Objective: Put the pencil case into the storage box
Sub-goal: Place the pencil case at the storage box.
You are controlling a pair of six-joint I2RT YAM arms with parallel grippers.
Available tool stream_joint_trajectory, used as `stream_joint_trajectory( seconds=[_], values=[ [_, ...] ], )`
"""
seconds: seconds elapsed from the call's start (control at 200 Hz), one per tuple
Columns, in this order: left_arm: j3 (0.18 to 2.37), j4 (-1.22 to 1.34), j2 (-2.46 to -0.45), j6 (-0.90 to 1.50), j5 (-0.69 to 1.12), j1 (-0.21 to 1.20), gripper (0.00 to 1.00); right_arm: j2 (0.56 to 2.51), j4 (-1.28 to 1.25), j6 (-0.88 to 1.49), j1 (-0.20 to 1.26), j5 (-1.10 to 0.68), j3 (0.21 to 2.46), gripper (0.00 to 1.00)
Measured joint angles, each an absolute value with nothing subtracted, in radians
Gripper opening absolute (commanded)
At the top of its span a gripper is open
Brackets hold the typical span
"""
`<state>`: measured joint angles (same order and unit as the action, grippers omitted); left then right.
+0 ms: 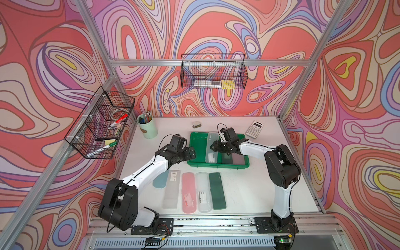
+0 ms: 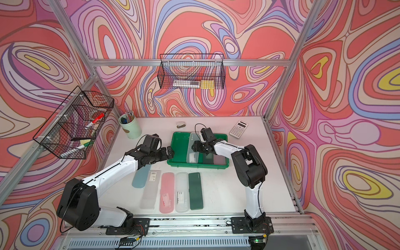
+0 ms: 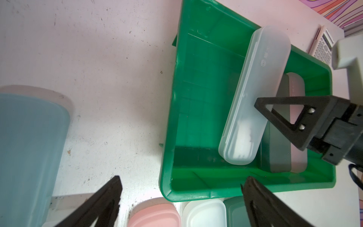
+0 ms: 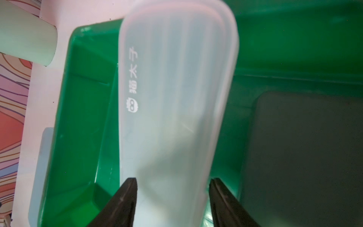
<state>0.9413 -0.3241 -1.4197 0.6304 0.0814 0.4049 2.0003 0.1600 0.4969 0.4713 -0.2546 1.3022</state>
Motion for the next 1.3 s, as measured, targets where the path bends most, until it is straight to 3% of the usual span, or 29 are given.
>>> stream_joint_trajectory(
  seconds=[0.18,0.591,1.127,1.297],
  values=[
    [0.941,-0.312,-1.420,0.624,0.088,0.405,0.99,2.005,0.120,0.494,0.471,-0.282,1.304,0.35],
    [0.926,-0.297,-1.409,0.621,0.093,0.405,0.99,1.998,0.073,0.525,0.472,-0.317,1.304,0.30],
    [0.926,-0.308,-1.356,0.602,0.075,0.405,0.99,1.871,0.346,0.490,0.471,-0.170,1.295,0.31],
    [0.926,-0.310,-1.345,0.600,0.074,0.405,0.99,1.849,0.374,0.480,0.478,-0.122,1.278,0.49]
  ],
)
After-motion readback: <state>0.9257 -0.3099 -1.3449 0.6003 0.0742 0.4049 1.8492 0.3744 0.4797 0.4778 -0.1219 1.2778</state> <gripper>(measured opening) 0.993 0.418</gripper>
